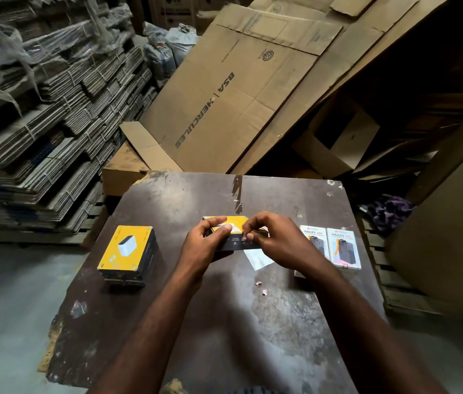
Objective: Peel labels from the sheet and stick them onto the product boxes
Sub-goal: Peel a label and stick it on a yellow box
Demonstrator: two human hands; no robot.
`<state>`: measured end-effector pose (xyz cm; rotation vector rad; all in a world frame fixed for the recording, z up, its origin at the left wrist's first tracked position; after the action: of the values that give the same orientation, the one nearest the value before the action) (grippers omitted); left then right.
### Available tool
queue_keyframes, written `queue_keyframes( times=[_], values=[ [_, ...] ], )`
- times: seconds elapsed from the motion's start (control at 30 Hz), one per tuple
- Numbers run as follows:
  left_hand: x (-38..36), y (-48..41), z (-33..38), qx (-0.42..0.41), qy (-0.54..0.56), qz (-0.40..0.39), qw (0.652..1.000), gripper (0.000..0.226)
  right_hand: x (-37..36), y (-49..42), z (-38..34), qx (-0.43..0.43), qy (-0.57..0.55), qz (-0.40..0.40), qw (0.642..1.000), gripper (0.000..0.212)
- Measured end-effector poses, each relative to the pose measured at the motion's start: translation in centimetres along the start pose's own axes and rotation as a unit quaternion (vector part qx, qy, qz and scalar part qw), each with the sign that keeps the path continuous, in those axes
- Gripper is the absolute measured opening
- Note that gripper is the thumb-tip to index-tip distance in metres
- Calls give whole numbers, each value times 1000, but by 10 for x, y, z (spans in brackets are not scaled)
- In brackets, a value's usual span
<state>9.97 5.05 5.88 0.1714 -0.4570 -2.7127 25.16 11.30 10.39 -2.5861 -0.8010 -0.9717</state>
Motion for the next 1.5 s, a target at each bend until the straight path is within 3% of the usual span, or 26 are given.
queue_keyframes(
  times=[0.47,1.5],
  values=[
    [-2,-1,-2,-1,-15,1,1000,19,3,-1,-15,-5,101,-14,995,12],
    [-2,-3,-2,-5,-10,10,1000,16,7,0,-23,-4,147,-22,989,15]
  ],
)
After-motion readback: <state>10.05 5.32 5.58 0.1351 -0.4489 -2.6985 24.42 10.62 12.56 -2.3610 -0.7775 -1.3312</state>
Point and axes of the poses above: each hand's wrist, its own y-axis away from the middle knuckle, its own x-axis out of the back of the hand, z = x × y, the point moved 7 cm from there along -y, towards the middle knuckle, and after that the axes turned 5 degrees about x, right-handed, at the moved point
